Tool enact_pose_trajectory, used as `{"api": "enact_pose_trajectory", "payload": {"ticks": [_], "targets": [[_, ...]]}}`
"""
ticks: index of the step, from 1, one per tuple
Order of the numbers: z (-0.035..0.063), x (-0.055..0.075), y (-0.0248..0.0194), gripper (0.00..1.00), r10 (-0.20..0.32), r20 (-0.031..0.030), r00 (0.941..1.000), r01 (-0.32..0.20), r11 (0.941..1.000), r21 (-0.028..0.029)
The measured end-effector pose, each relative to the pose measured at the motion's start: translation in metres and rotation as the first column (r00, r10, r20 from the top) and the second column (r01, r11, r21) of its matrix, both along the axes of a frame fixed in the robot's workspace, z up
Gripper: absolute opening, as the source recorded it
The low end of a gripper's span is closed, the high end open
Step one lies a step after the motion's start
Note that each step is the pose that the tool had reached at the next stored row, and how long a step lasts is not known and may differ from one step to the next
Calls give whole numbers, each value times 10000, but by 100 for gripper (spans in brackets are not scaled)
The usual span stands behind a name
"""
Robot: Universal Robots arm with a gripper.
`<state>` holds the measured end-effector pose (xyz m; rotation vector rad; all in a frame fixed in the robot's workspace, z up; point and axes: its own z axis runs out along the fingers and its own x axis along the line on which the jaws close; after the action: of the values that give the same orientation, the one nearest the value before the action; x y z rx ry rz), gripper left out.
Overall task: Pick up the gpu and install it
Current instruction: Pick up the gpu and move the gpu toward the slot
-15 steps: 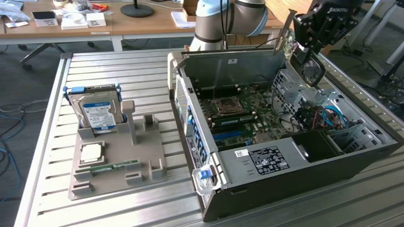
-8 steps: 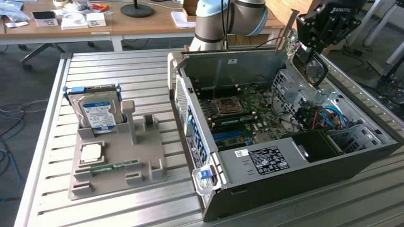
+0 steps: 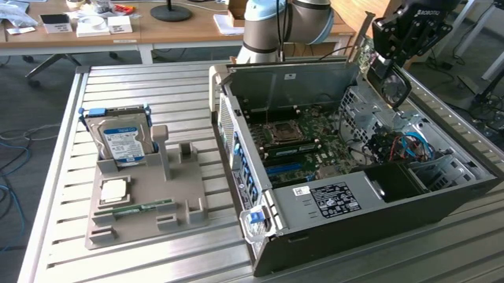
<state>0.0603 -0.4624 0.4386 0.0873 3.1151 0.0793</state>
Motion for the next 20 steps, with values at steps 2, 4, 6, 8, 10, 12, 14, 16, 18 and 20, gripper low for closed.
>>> {"api": "enact_pose_trajectory", "payload": {"ticks": [2, 4, 6, 8, 10, 12, 14, 16, 18, 20], "targets": [[-2, 7, 1, 27, 0, 0, 10000, 0, 10000, 0], [-3, 8, 1, 27, 0, 1, 10000, 0, 10000, 1], [-4, 8, 1, 27, 0, 1, 10000, 0, 10000, 2], [-12, 8, 2, 27, 0, 1, 10000, 0, 10000, 4], [-29, 8, 1, 27, 1, 0, 10000, -1, 10000, 2], [-34, 8, 1, 27, 0, 0, 10000, 0, 10000, 1], [-34, 8, 1, 27, 0, 0, 10000, 0, 10000, 1], [-35, 8, 1, 27, 0, 0, 10000, 0, 10000, 1], [-36, 8, 1, 27, 0, 0, 10000, 0, 10000, 1], [-49, 8, 1, 27, 0, 1, 10000, 0, 10000, 3]]}}
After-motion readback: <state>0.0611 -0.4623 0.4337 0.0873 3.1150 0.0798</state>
